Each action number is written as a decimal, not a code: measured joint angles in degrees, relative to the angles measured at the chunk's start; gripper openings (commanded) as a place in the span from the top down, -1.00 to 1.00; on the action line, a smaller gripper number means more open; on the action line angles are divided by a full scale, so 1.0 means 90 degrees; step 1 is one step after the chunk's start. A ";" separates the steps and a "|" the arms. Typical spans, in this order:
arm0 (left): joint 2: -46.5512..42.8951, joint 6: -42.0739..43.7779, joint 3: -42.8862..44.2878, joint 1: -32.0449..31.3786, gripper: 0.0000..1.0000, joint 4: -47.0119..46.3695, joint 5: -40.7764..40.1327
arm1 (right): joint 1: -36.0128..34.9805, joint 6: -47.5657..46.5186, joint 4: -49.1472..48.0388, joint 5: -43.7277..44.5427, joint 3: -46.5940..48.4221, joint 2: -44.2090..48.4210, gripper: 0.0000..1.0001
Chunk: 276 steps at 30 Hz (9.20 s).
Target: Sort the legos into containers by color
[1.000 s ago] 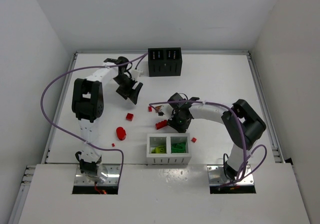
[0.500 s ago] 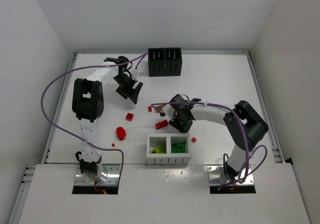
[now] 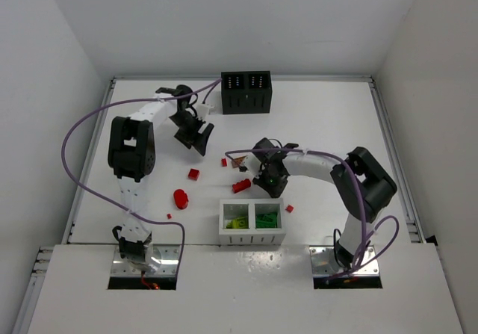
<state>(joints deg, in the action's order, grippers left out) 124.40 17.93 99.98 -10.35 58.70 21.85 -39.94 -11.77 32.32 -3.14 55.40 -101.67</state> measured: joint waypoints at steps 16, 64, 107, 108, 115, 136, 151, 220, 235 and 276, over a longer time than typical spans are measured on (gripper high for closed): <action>-0.1059 -0.0342 -0.1428 0.0301 -0.63 -0.1319 0.0121 | 0.0690 -0.0024 0.0940 0.0265 0.2091 -0.0882 1.00; -0.2317 -0.1984 -0.2795 0.0690 -0.99 -0.3519 -0.0170 | 0.0792 -0.4855 0.3529 -0.4022 0.4245 -0.0080 1.00; -0.5032 -0.1304 -0.5100 0.1479 -0.99 -0.2752 -0.0068 | -0.1416 -0.3672 0.3007 -0.4080 0.2793 0.0253 -0.02; -0.5117 -0.1178 -0.5122 0.1489 -0.99 -0.2623 -0.0007 | -0.1423 -0.3628 0.2948 -0.4044 0.2793 0.0255 -0.02; -0.5785 -0.0347 -0.5175 0.1496 -0.93 -0.1780 0.0355 | -0.1319 -0.2125 0.1868 -0.3313 0.2788 0.0483 0.00; -0.3934 -0.0063 -0.3956 0.0058 -0.59 -0.0051 -0.1076 | 0.1078 0.1583 -0.0010 -0.1906 0.2710 0.0935 -0.09; -0.3886 0.1324 -0.4607 -0.1013 -0.99 -0.0163 -0.1127 | 0.1270 0.1469 0.0039 -0.2157 0.2477 0.0935 -0.11; -0.2863 0.0979 -0.1287 -0.1061 0.66 -0.0670 -0.0612 | 0.1513 0.1234 -0.0202 -0.1710 0.2033 0.1209 -0.13; 0.0894 -0.0962 0.3691 -0.0996 0.66 -0.1426 -0.0816 | 0.1940 0.1622 -0.0444 -0.0952 0.2557 0.1039 -0.15; 0.1001 -0.1928 0.3096 -0.0906 -0.47 -0.4029 -0.1290 | 0.1770 0.0551 -0.0294 -0.1331 0.3711 -0.0272 -0.20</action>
<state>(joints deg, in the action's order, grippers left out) 133.40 0.58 127.85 -18.50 22.44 10.24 -24.01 -6.81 29.67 -15.11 88.79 -104.12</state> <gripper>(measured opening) 0.732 0.563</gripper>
